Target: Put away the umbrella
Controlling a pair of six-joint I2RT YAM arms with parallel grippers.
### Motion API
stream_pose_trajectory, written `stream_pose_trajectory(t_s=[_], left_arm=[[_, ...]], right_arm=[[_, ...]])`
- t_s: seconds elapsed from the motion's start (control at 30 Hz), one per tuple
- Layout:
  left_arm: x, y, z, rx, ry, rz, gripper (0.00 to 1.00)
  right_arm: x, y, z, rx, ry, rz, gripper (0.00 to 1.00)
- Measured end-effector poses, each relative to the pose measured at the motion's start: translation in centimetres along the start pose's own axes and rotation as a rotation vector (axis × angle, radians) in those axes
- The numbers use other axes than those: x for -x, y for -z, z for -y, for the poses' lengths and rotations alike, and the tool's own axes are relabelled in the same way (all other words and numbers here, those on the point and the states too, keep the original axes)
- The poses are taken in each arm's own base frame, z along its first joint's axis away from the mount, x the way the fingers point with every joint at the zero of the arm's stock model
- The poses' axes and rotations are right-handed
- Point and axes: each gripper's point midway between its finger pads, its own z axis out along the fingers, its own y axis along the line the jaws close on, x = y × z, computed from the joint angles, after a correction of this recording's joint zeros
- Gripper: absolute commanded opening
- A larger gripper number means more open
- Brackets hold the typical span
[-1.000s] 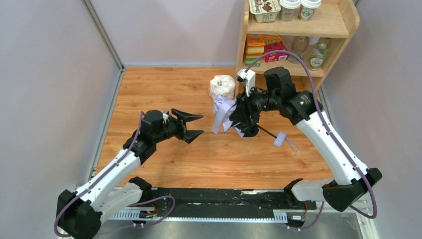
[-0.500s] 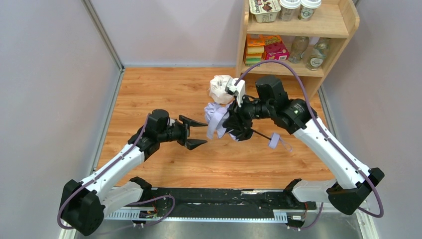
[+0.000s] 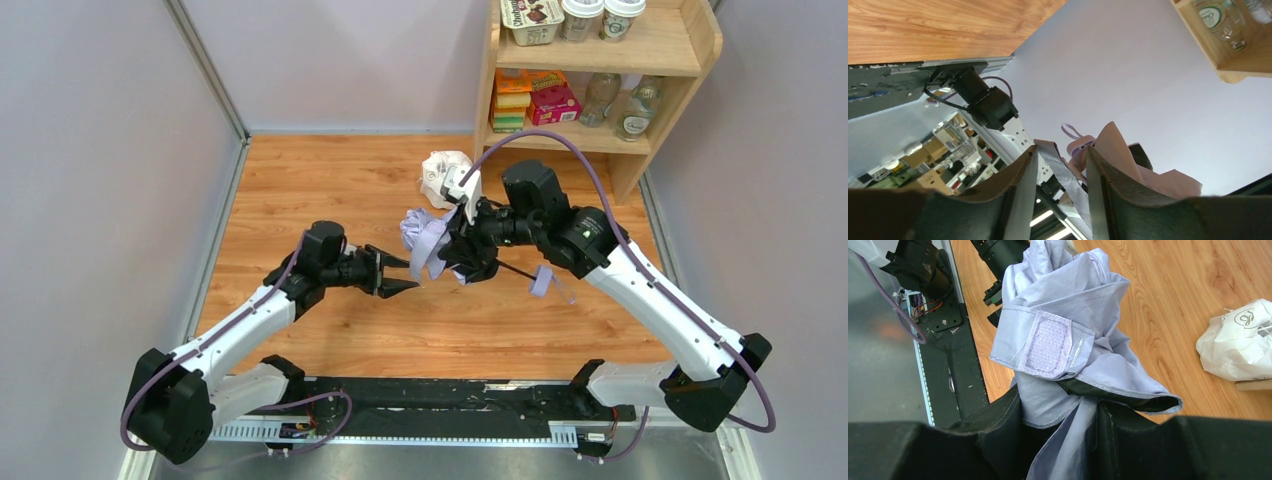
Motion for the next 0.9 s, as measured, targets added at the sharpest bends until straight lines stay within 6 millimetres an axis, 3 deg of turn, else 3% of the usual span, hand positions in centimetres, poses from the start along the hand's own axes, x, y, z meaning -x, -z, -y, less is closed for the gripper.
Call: stream_pose_trajectory(t_s=[0.13,0.27,0.3,0.33,0.53,0.77,0.9], left_arm=[[0.1,-0.2,-0.2,0.012,0.009,-0.006,0.33],[0.3,-0.4,-0.4,0.022,0.017,-0.005,0.11],[0.3,-0.5,-0.4,0.026,0.023,-0.004,0.02],[0.4,-0.6,-0.4,0.029,0.024,-0.003,0.0],[0.7,-0.8,-0.4,0.029,0.025,0.002,0.0],[1.6,-0.6,0.7,-0.014,-0.04,0.041,0.0],[2.2,0.4,3.9,-0.054,-0.244,0.097,0.0]], right_arm=[[-0.1,-0.3,-0.1,0.002,0.009,-0.009,0.0],[-0.3,-0.8,-0.4,0.013,0.015,-0.02,0.0],[-0.4,-0.9,-0.6,0.017,0.016,-0.025,0.0],[-0.5,-1.1,-0.7,0.02,0.017,-0.027,0.0],[-0.4,-1.2,-1.2,0.042,0.01,-0.027,0.0],[-0.1,-1.0,-3.4,0.147,-0.053,-0.009,0.0],[-1.4,-0.4,-5.4,0.197,-0.087,-0.023,0.0]])
